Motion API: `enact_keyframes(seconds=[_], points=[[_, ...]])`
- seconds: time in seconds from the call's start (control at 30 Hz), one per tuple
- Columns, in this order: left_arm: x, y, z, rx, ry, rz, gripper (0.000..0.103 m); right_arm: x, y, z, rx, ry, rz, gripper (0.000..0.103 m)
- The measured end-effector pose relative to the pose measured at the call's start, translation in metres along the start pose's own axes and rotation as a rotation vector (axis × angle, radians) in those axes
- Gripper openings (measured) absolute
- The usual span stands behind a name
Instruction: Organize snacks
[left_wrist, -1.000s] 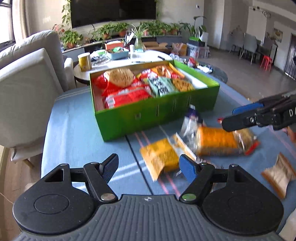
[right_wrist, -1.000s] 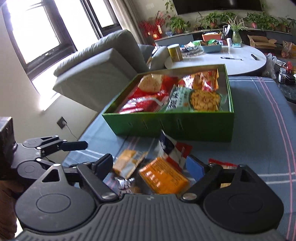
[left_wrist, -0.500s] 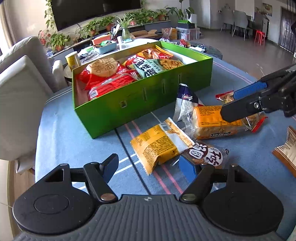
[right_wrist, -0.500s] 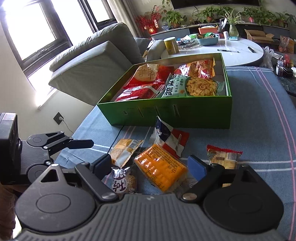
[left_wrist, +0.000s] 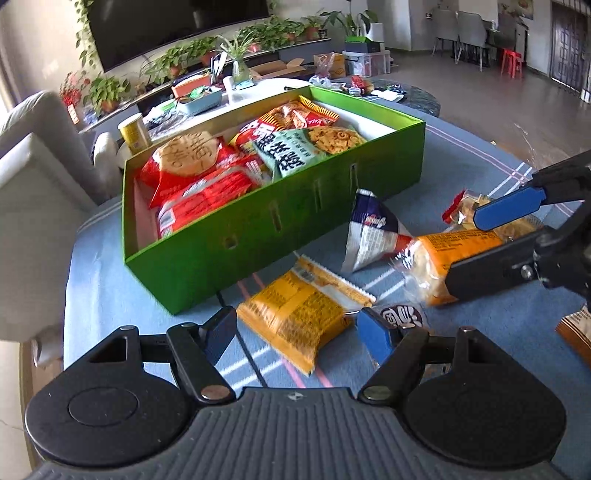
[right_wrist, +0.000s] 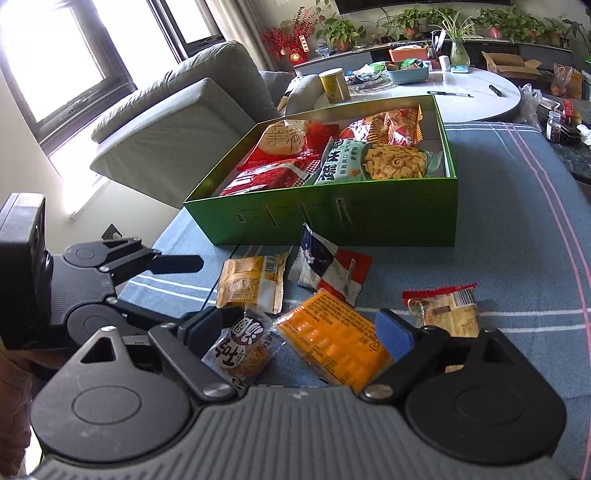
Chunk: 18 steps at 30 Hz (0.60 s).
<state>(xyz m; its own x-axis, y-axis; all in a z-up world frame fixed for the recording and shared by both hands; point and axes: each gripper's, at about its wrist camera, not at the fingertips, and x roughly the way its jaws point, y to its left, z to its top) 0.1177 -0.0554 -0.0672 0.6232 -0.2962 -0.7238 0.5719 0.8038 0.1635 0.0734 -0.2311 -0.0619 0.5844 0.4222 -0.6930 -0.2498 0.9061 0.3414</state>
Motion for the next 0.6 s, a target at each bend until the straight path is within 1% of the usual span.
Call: enact_keyframes(seconds=[0.13,0.3,0.5,0.6], points=[[0.010,0.001,0.006,0.003,0.011,0.000,0.070,0.000,-0.001,0.000,0.007,-0.002,-0.002,0.071],[0.022,0.004,0.007,-0.024,0.027,-0.021,0.070,-0.001,-0.005,-0.001,0.023,-0.008,-0.001,0.072],[0.025,0.012,0.004,-0.130,0.010,-0.040,0.070,-0.001,-0.012,-0.001,0.055,-0.016,-0.006,0.072],[0.021,0.013,0.000,-0.158,0.000,-0.046,0.066,-0.001,-0.015,-0.003,0.075,-0.019,-0.008,0.072]])
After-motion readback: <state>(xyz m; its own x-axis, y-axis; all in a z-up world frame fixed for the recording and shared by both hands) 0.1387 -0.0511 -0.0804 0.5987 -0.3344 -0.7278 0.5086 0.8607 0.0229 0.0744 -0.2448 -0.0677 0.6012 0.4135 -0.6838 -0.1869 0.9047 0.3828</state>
